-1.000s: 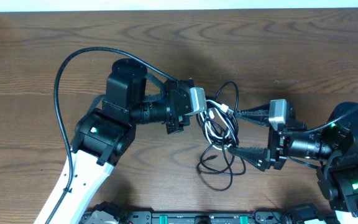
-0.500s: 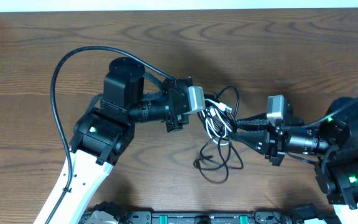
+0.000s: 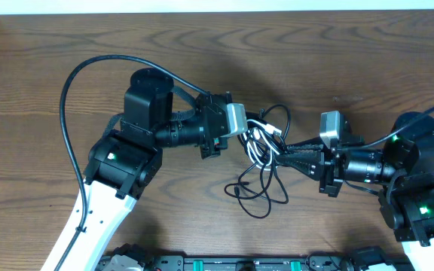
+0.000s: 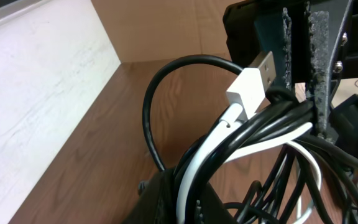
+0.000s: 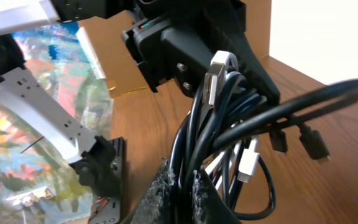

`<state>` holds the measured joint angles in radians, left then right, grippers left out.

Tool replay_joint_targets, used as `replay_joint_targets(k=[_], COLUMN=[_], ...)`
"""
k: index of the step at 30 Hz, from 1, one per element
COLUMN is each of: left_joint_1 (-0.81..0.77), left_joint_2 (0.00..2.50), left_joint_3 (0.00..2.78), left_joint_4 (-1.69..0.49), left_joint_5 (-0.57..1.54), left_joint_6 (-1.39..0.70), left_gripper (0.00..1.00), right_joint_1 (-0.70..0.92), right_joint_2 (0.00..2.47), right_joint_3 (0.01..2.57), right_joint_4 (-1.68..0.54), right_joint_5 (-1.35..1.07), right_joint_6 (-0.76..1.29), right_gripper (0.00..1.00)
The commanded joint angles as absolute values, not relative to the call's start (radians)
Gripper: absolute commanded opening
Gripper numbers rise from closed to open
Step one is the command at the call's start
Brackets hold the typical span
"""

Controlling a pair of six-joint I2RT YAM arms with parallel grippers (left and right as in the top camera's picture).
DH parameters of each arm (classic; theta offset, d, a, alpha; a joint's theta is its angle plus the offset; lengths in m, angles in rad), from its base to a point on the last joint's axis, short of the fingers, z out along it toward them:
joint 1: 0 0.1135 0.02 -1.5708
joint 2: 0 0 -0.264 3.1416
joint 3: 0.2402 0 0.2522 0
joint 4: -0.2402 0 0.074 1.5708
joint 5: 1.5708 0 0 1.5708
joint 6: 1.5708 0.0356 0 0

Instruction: Untangle cables

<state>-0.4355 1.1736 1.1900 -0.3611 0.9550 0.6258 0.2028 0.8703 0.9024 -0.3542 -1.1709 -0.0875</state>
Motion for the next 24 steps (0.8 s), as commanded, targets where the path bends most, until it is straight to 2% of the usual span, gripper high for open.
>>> replay_joint_targets(k=[1, 11, 24], left_joint_1=[-0.45, -0.45, -0.45], left_joint_2=[1.147, 1.102, 1.077], left_joint_3=[1.208, 1.208, 1.208], left_joint_4=[-0.358, -0.404, -0.528], left_joint_5=[1.015, 0.823, 0.267], left_joint_6=[0.612, 0.613, 0.613], left_gripper=[0.08, 0.08, 0.08], right_joint_1=[0.211, 0.21, 0.208], right_joint_2=[0.881, 0.881, 0.836], right_joint_3=[0.92, 0.92, 0.92], right_joint_4=[-0.353, -0.358, -0.291], right_joint_5=[-1.044, -0.963, -0.959], right_joint_6=[-0.078, -0.049, -0.03], right_gripper=[0.02, 0.01, 0.01])
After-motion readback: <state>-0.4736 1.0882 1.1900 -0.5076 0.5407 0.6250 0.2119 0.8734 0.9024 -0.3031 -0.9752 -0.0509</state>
